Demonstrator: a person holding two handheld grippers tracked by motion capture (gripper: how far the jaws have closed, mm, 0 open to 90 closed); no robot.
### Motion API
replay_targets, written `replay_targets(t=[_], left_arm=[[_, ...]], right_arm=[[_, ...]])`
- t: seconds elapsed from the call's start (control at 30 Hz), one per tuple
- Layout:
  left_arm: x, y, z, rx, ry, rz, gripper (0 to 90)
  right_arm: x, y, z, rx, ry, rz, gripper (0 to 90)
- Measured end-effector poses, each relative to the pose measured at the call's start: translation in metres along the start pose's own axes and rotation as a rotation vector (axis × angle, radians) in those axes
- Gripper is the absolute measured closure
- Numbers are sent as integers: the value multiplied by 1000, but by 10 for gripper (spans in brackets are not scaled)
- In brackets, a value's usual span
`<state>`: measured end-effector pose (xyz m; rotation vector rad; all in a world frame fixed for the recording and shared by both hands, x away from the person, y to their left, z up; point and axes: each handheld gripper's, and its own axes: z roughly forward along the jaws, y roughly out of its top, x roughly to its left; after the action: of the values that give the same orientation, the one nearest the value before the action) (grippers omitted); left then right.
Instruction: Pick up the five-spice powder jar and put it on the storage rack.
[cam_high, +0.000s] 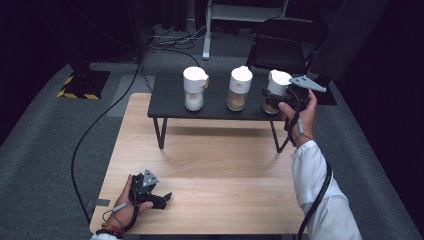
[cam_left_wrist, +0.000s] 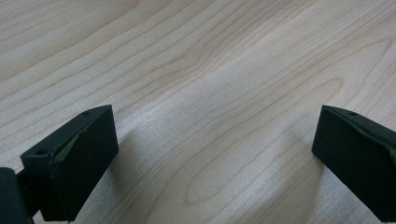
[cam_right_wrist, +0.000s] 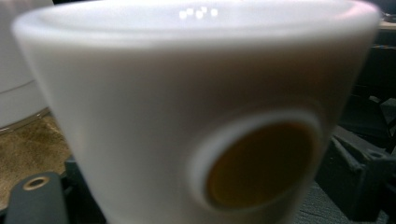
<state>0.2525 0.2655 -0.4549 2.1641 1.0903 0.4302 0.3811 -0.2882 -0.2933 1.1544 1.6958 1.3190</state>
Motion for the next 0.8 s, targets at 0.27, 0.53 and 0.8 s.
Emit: replay_targets(t=[0.27, 0.53, 0.8], left_arm=[[0, 0, 0, 0, 0, 0, 1], [0, 0, 0, 0, 0, 0, 1], [0, 0, 0, 0, 0, 0, 1]], right_arm=[[4, -3, 2, 4, -29, -20, 59], [5, -5, 1, 3, -42, -35, 25], [3, -6, -2, 3, -18, -83, 10]])
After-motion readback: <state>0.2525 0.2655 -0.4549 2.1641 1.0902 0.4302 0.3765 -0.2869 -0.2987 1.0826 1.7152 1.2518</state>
